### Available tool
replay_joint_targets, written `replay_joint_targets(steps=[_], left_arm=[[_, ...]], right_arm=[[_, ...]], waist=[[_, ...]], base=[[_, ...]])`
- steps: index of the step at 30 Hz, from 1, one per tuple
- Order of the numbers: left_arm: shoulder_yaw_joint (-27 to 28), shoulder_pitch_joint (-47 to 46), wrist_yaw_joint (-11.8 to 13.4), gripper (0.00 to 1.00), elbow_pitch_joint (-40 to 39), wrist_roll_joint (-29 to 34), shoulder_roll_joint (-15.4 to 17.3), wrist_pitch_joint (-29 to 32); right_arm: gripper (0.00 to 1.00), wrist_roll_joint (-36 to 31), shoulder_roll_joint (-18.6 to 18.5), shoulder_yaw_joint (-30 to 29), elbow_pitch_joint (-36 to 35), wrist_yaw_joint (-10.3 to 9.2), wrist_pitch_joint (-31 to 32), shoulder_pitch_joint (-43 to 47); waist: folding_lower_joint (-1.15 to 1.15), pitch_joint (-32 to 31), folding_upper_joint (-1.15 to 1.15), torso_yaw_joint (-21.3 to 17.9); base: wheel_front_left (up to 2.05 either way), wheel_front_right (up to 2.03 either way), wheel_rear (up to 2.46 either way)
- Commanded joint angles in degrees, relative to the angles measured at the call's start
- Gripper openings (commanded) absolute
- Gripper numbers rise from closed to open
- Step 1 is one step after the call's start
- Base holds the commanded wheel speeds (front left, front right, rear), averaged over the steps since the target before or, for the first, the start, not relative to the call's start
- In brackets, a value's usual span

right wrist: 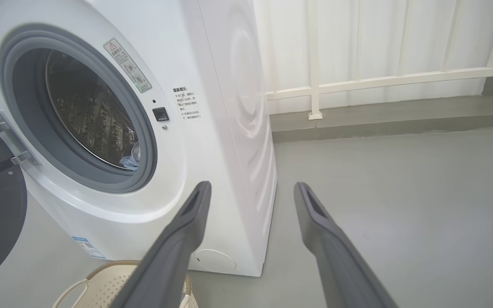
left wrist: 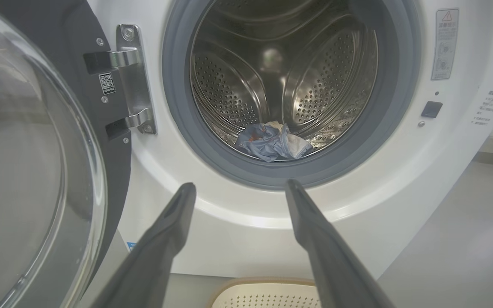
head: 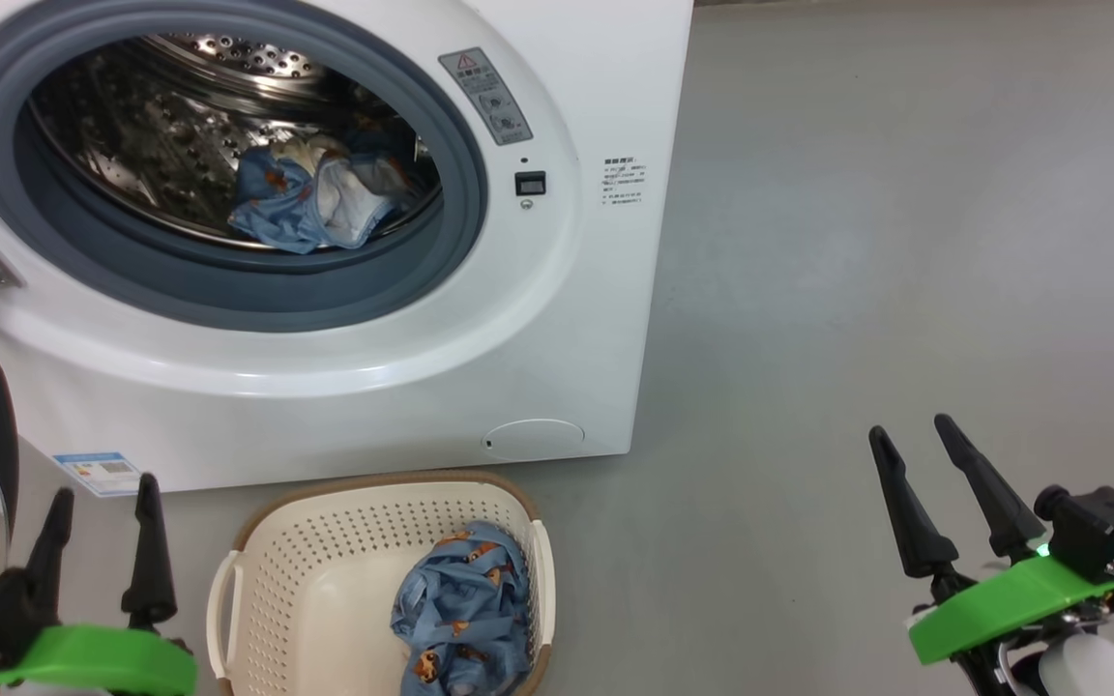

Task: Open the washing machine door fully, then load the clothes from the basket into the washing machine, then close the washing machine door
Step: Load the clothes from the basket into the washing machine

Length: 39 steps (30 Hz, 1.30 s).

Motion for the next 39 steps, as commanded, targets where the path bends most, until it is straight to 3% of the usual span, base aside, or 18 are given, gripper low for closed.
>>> replay_joint_targets(steps=[1,15,39], left_arm=[[2.89,0.58,-0.20,1.00,-2.51,0.53,0.88,-0.37],[5.62,5.25,-0.20,1.00,-7.24,1.61,-0.66,-0.37],[5.82,5.68,-0.20,1.00,-7.93,2.29,-0.79,-0.37]], right_arm=[[1.00,0.43,-1.15,0.30,-1.53,0.42,-0.46,0.98],[1.00,0.13,-0.73,-0.57,-1.76,0.42,-0.46,1.56],[1.00,-0.12,-0.50,-0.71,-2.01,0.42,-0.46,1.03]], waist=[[0.00,-0.03,0.00,0.12],[0.00,0.17,0.00,0.22],[0.00,1.05,0.00,-0.43]], base=[[0.00,0.00,0.00],[0.00,0.00,0.00],[0.00,0.00,0.00]])
